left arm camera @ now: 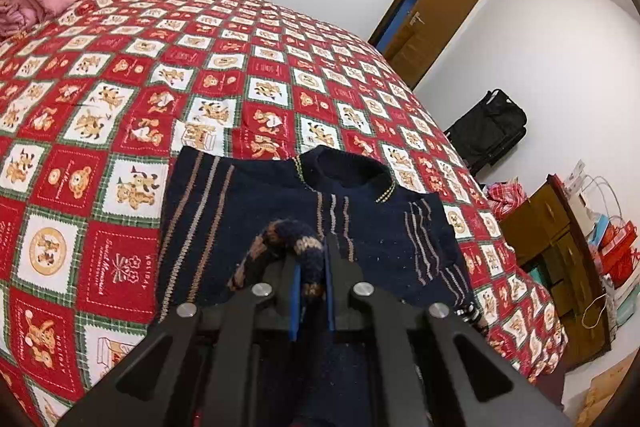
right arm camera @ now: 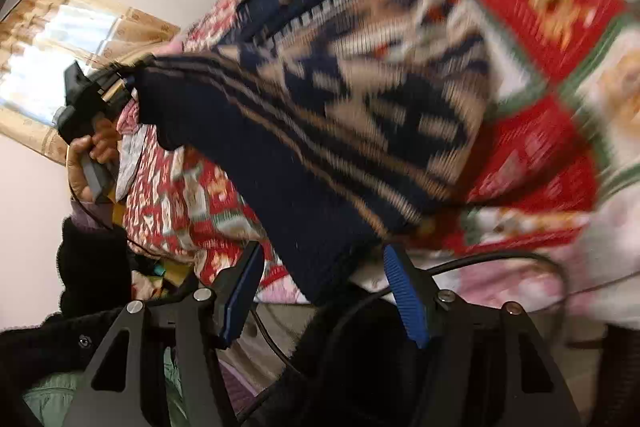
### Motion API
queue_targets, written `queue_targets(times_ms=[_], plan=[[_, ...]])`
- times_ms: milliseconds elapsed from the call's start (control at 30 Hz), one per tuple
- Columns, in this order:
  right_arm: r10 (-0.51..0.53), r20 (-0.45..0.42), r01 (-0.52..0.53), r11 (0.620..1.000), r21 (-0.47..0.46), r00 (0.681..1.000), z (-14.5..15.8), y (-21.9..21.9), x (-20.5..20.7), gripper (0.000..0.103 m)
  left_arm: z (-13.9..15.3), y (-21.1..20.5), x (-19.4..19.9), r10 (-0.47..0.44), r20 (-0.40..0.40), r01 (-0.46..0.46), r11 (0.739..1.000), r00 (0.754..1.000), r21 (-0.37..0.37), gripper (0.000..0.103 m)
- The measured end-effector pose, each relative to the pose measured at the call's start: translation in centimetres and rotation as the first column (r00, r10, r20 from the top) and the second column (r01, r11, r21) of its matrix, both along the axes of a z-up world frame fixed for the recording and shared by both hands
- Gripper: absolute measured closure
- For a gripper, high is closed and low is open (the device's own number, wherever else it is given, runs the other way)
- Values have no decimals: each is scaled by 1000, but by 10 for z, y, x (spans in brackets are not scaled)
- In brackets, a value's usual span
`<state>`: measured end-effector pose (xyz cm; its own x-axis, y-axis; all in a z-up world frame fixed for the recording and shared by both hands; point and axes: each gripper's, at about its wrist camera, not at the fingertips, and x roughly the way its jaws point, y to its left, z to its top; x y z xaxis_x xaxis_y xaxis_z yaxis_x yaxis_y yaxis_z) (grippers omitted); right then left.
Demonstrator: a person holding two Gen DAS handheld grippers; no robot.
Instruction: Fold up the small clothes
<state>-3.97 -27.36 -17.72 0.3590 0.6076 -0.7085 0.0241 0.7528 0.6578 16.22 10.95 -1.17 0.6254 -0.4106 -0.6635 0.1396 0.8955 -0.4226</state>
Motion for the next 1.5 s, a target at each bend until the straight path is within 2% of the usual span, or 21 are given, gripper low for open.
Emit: queue_targets(times_ms=[100,367,400,467,567,667,800,1000,1133,1233,1333,1500], plan=[[4,-42,-2,998,57,999,-19,7,6,40,-1,-1,-1,-4,3,4,1000,1000,6,93],[66,-72,-62,996,56,995,-33,25,22,40,-6,6,-6,-9,-8,9,1000,1000,-8,93],[80,-61,-77,995,56,995,-34,31,21,44,-6,7,-9,-11,-8,11,1000,1000,-12,93],[96,-37,-94,995,34,995,-32,35,20,84,-7,9,-14,-19,-6,19,1000,1000,-18,93],[78,6,-78,996,39,997,-23,26,21,93,-6,13,-23,-32,-3,32,999,999,-29,93],[65,86,-71,996,59,994,3,17,17,94,3,20,-39,-53,17,54,997,998,-54,93],[5,208,-38,987,157,978,52,-6,7,94,20,26,-65,-99,46,102,993,994,-62,93],[-115,394,-6,956,293,912,135,-49,-24,94,45,34,-111,-173,77,180,979,982,-95,93],[-168,458,5,942,335,873,164,-62,-45,94,53,40,-145,-222,89,233,961,971,-148,93],[-181,471,17,943,332,863,166,-66,-53,94,52,39,-165,-245,95,255,961,965,-106,93],[-204,419,49,935,352,885,146,-71,-52,94,37,41,-172,-240,68,245,966,968,-82,93],[-229,306,101,918,383,924,112,-73,-35,94,-6,64,-163,-183,-60,171,971,981,-165,93]])
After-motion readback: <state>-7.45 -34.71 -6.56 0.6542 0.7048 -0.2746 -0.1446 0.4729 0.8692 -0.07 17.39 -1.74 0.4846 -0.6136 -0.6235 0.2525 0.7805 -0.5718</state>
